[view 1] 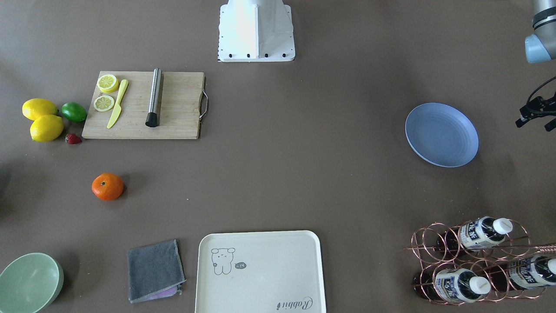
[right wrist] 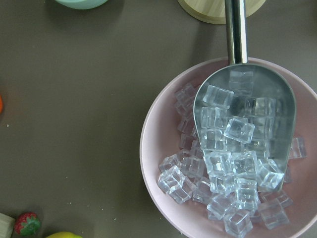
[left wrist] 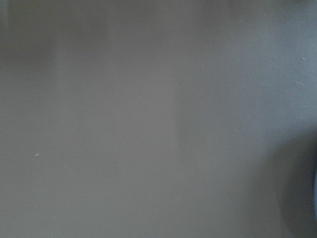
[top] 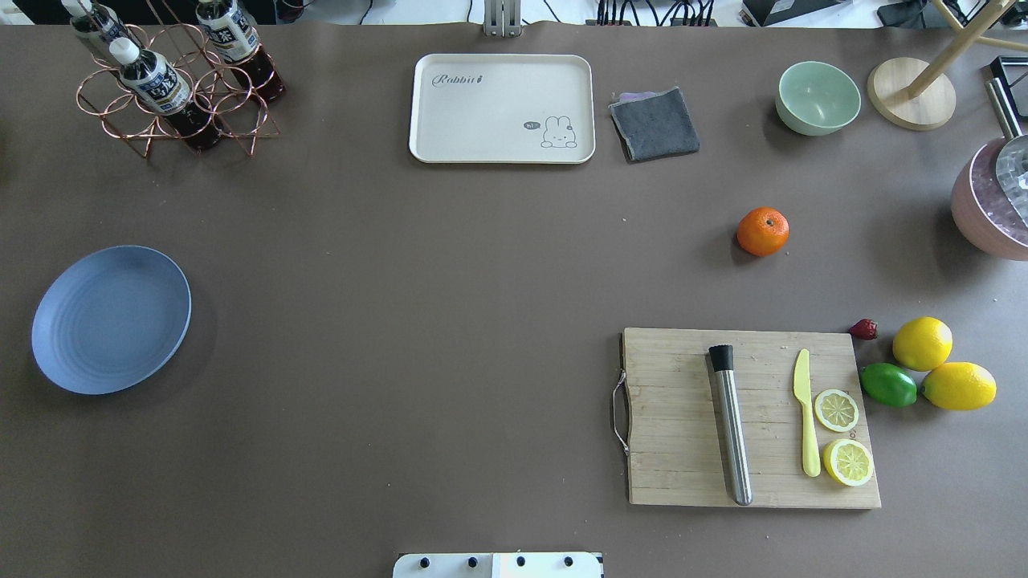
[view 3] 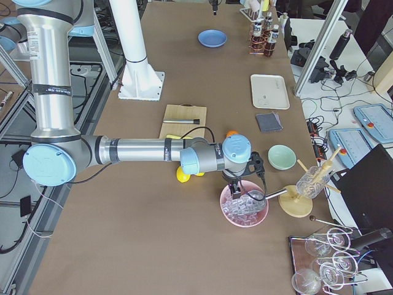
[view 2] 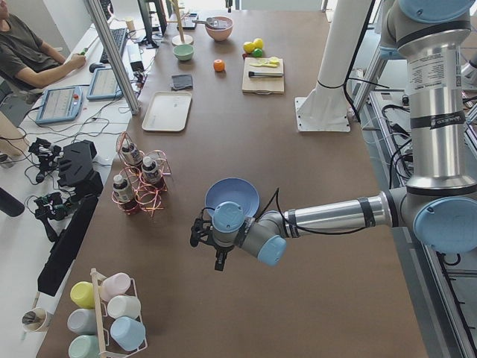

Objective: Pick orange to plate
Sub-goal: 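Move the left gripper toward the blue plate while the right gripper reaches toward the orange, then push the blue plate inward with the left gripper while the right grasps the orange, then carry the orange with the right gripper over the blue plate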

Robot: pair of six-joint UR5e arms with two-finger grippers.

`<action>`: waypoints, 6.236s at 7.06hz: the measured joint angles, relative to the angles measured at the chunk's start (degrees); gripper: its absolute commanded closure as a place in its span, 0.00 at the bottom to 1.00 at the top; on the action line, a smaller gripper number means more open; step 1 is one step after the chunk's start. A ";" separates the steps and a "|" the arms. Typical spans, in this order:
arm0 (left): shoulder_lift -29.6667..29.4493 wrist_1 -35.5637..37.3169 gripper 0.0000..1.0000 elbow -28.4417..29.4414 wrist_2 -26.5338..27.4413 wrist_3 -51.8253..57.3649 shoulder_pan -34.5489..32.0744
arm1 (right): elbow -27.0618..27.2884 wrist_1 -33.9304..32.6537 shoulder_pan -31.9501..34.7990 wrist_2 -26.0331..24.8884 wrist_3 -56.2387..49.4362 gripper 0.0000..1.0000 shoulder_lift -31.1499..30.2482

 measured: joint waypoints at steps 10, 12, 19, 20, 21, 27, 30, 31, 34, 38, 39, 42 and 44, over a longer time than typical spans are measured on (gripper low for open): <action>-6.58 -1.76 0.54 1.48 0.08 -7.91 10.31 | 0.03 -0.06 -0.77 -0.51 0.14 0.00 -0.08; -6.69 -1.76 0.61 1.59 0.08 -7.94 10.44 | 0.02 -0.06 -0.90 -0.52 0.21 0.00 -0.12; -6.64 -1.84 1.00 1.37 -0.22 -9.51 10.57 | 0.65 -0.09 -3.83 -0.02 5.27 0.00 1.98; -6.76 -1.75 1.00 0.26 -0.51 -11.50 10.58 | 1.15 -0.07 -5.51 0.03 7.59 0.00 3.13; -7.48 -1.49 1.00 -1.27 -2.02 -14.89 10.57 | 1.48 -0.04 -7.52 0.03 11.16 0.00 5.05; -22.90 -1.24 1.00 -10.31 5.70 -51.83 25.92 | 2.14 0.89 -22.05 -5.82 27.73 0.00 15.01; -29.69 1.05 1.00 -10.20 18.25 -59.27 37.94 | 1.67 2.07 -28.85 -11.71 33.31 0.00 17.28; -32.40 3.87 1.00 -9.98 21.50 -60.72 40.55 | 1.43 2.31 -30.69 -13.65 34.86 0.00 17.40; -35.20 6.98 1.00 -9.41 27.19 -61.93 44.87 | -0.84 2.48 -34.39 -19.00 36.63 0.00 18.03; -34.74 7.81 1.00 -9.75 27.55 -61.89 44.99 | -7.24 9.72 -35.61 -21.02 36.96 0.84 19.19; -34.73 8.09 0.81 -9.90 27.62 -61.90 45.01 | -7.70 10.32 -35.63 -20.96 37.48 1.00 19.35; -34.69 8.25 0.03 -10.28 27.81 -61.91 44.82 | -6.02 10.31 -35.01 -19.63 38.97 1.00 19.52; -33.03 8.28 0.03 -12.94 26.97 -61.54 43.02 | -1.56 7.47 -35.22 -16.48 45.99 1.00 22.62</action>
